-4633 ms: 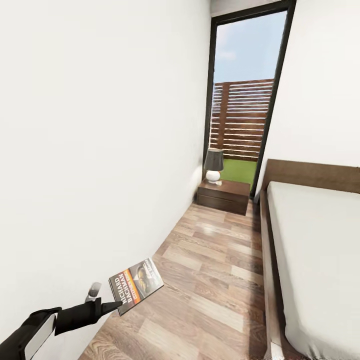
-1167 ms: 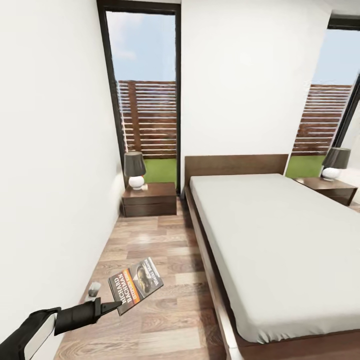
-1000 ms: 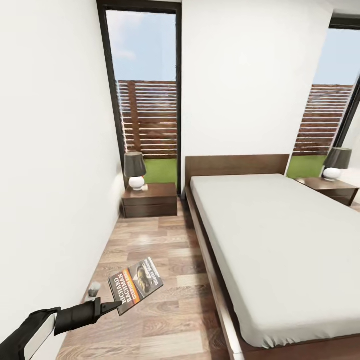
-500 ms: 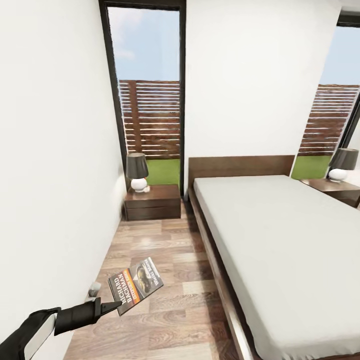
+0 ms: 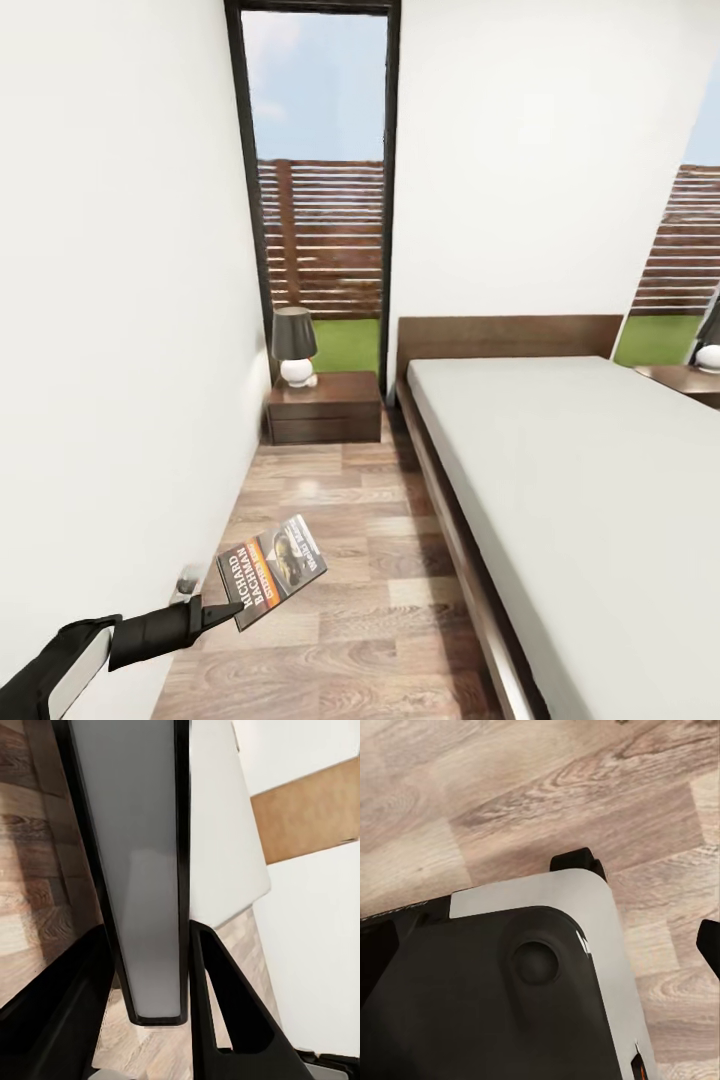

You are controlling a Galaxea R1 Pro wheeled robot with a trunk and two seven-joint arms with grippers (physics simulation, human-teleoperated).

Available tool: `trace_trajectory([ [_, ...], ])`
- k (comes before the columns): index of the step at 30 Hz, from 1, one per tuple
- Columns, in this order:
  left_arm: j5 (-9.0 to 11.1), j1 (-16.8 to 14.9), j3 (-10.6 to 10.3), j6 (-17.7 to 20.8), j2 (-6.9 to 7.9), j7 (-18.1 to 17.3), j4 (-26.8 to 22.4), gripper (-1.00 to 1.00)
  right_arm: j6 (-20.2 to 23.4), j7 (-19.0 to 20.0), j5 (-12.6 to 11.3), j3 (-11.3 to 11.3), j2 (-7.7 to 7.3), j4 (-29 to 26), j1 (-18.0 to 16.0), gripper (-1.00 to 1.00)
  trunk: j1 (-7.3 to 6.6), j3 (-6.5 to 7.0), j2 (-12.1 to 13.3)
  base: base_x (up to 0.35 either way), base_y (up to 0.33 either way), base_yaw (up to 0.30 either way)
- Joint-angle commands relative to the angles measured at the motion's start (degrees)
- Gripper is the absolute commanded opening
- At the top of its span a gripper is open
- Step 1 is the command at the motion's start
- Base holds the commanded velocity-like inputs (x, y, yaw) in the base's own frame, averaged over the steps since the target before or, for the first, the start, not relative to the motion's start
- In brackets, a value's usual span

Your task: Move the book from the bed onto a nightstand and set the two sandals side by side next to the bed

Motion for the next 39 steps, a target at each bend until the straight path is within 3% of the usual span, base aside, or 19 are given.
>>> trace_trajectory([
  [1,0.74,-0.07,-0.25,0.55,0.05,0.02,0.01,-1.00,-0.27,0.37,-0.50,0.48,0.01,0.23,-0.09,1.00,0.02,-0.06,-0.04,0.170,0.132,0.201],
  [26,0.74,-0.07,-0.25,0.55,0.00,0.19,0.01,-1.00,-0.27,0.37,-0.49,0.46,0.01,0.23,-0.09,1.00,0.02,-0.06,-0.04,0.170,0.130,0.045],
  [39,0.74,-0.10,-0.25,0.55,-0.12,0.25,0.01,-1.00,-0.27,0.37,-0.49,0.48,0.01,0.23,-0.09,1.00,0.02,-0.06,-0.04,0.168,0.032,-0.005],
])
